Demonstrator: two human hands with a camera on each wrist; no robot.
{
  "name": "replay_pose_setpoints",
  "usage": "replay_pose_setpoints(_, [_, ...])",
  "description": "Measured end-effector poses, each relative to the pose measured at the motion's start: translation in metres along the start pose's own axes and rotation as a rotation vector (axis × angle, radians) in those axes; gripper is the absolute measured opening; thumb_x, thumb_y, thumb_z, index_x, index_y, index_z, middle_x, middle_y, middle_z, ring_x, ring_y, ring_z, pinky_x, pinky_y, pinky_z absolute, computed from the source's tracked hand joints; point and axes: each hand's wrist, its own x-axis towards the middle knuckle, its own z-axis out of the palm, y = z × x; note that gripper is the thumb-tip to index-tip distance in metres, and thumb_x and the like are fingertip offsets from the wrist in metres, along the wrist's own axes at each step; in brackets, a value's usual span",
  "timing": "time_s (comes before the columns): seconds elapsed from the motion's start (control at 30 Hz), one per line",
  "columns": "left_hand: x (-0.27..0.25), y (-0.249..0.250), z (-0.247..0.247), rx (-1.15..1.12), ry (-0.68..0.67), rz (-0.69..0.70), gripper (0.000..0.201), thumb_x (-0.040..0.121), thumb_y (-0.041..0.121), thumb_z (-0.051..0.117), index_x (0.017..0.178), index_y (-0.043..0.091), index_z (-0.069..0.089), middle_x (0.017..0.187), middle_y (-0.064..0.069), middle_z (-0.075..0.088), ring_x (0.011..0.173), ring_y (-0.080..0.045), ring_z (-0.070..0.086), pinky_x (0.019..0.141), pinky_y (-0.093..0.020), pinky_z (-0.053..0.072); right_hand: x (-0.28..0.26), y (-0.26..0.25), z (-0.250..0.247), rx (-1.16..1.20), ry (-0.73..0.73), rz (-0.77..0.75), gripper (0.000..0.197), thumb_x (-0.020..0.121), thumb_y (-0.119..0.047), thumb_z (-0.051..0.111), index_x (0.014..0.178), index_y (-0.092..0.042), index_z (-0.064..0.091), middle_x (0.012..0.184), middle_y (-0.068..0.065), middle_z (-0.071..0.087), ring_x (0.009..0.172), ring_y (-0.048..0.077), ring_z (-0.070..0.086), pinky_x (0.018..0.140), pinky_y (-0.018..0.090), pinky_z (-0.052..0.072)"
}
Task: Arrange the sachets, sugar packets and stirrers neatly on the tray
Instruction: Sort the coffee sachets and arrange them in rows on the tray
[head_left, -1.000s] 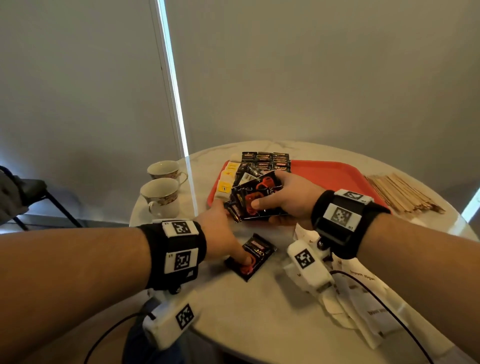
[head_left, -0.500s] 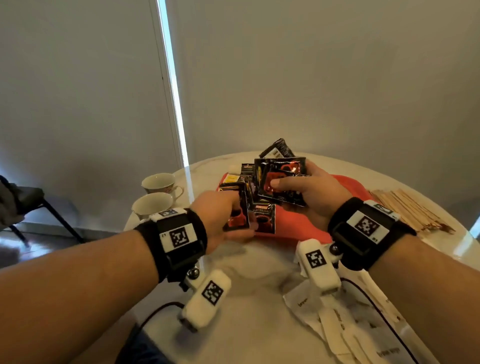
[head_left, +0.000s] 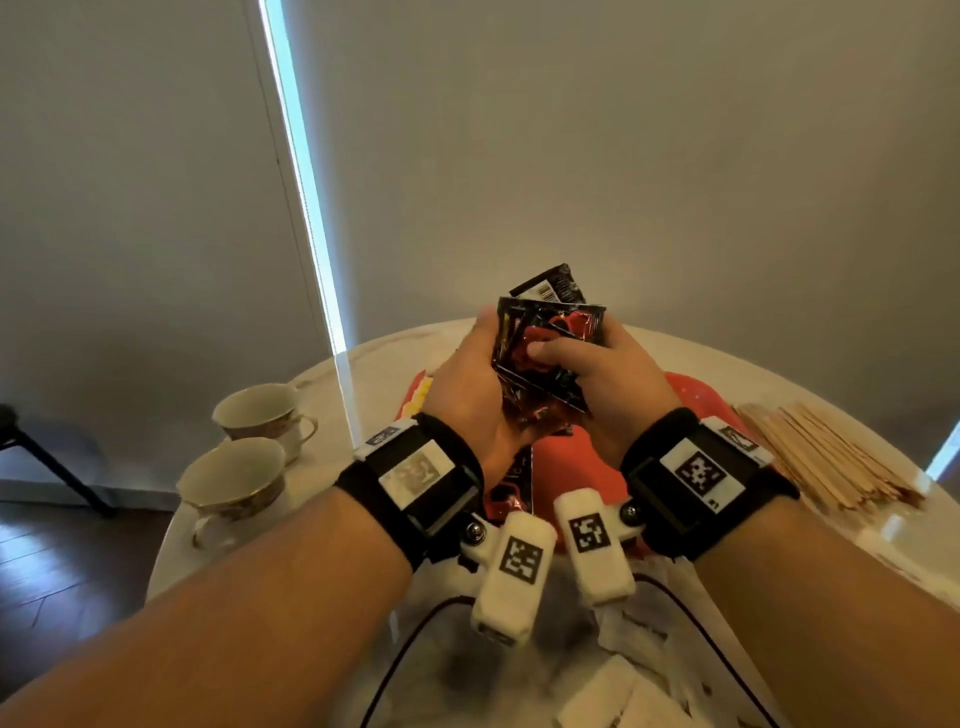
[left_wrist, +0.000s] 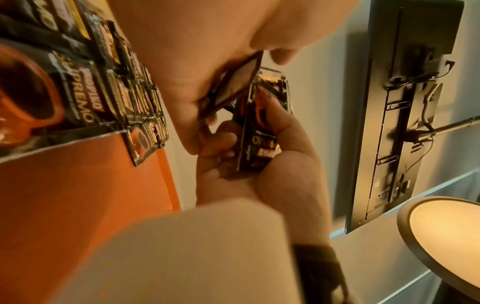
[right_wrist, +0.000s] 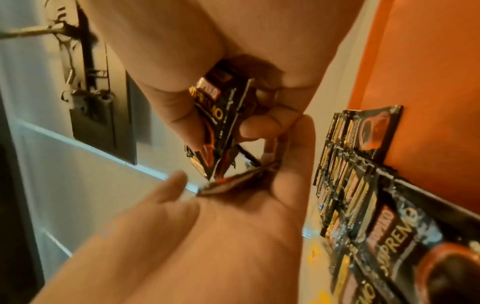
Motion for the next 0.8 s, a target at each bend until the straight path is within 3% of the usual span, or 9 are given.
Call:
replay_pose_setpoints(0.1, [0.011,0.000,0.004,-0.012,0.026,0.042,0.052,0.094,0.052,0.067,0.127,0.011,0.070,0.117,-0.015,0.076,0.109,-0.034,0.074,0.091,-0.052,0.060,0.008,0.008,-0.001,0.108,-0.014,0.035,0.035,0.086,-0.008,0.072,0.119,-0.017,0.065,0.111,0.010,0.076,0.105,0.034,0.073,0.087,0.049,0.058])
replay_pose_setpoints(0.23, [0.030,-0.003,-0.003,-0.099,0.083,0.006,0.060,0.100,0.054,0.055,0.131,0.004,0.066,0.120,-0.021,0.074,0.110,-0.038,0.073,0.068,-0.041,0.059,0.021,0.016,-0.011,0.289,-0.007,0.099,0.043,0.088,-0.011,0.069,0.130,-0.015,0.061,0.124,0.016,0.071,0.114,0.039,0.068,0.061,0.031,0.053])
replay_pose_setpoints(0.33, [0.039,-0.003,-0.011,-0.081,0.099,-0.047,0.046,0.110,0.038,0.042,0.130,0.003,0.066,0.116,-0.021,0.075,0.103,-0.037,0.075,0.079,-0.047,0.062,0.031,0.020,-0.020,0.232,-0.030,0.157,0.046,0.086,-0.010,0.072,0.131,-0.016,0.062,0.126,0.015,0.070,0.112,0.037,0.069,0.069,0.034,0.059])
replay_pose_setpoints(0.4, [0.040,0.004,-0.016,-0.016,0.086,-0.050,0.042,0.111,0.030,0.042,0.123,0.001,0.069,0.108,-0.021,0.077,0.089,-0.035,0.078,0.077,-0.049,0.064,0.035,0.019,-0.027,0.319,-0.090,0.182,0.056,0.085,-0.014,0.074,0.138,-0.013,0.057,0.136,0.019,0.064,0.120,0.036,0.065,0.080,0.037,0.060])
replay_pose_setpoints(0.5, [0.039,0.016,-0.020,0.117,0.045,0.000,0.032,0.110,0.023,0.044,0.117,0.004,0.068,0.098,-0.019,0.079,0.080,-0.033,0.078,0.076,-0.048,0.065,0.037,0.014,-0.034,0.444,-0.164,0.183,0.062,0.089,-0.019,0.069,0.147,-0.009,0.049,0.145,0.020,0.056,0.131,0.038,0.056,0.073,0.028,0.056])
replay_pose_setpoints(0.57, [0.035,0.021,-0.020,0.150,0.044,0.058,0.029,0.109,0.026,0.047,0.115,0.007,0.069,0.099,-0.016,0.079,0.085,-0.030,0.079,0.086,-0.054,0.062,0.035,0.015,-0.033,0.398,-0.188,0.196,0.063,0.087,-0.020,0.071,0.146,-0.010,0.050,0.143,0.016,0.059,0.130,0.034,0.057,0.077,0.031,0.053])
replay_pose_setpoints(0.67, [0.027,0.020,-0.020,0.132,-0.007,0.137,0.044,0.106,0.045,0.048,0.116,0.008,0.070,0.110,-0.017,0.078,0.102,-0.033,0.076,0.089,-0.051,0.062,0.030,0.020,-0.026,0.294,-0.201,0.239,0.061,0.084,-0.018,0.074,0.142,-0.013,0.055,0.134,0.014,0.065,0.112,0.029,0.068,0.066,0.030,0.058])
replay_pose_setpoints(0.73, [0.023,0.016,-0.020,0.086,-0.094,0.140,0.064,0.096,0.060,0.053,0.120,0.002,0.068,0.118,-0.024,0.074,0.111,-0.039,0.072,0.098,-0.056,0.057,0.027,0.023,-0.023,0.269,-0.211,0.276,0.057,0.084,-0.018,0.072,0.139,-0.014,0.058,0.125,0.013,0.069,0.102,0.028,0.072,0.063,0.028,0.059])
replay_pose_setpoints(0.8, [0.020,0.015,-0.024,0.106,-0.234,0.132,0.072,0.083,0.056,0.069,0.125,-0.003,0.064,0.122,-0.024,0.072,0.117,-0.041,0.069,0.109,-0.063,0.046,0.023,0.023,-0.021,0.262,-0.238,0.298,0.056,0.083,-0.020,0.074,0.137,-0.013,0.059,0.124,0.013,0.070,0.103,0.029,0.072,0.066,0.029,0.059])
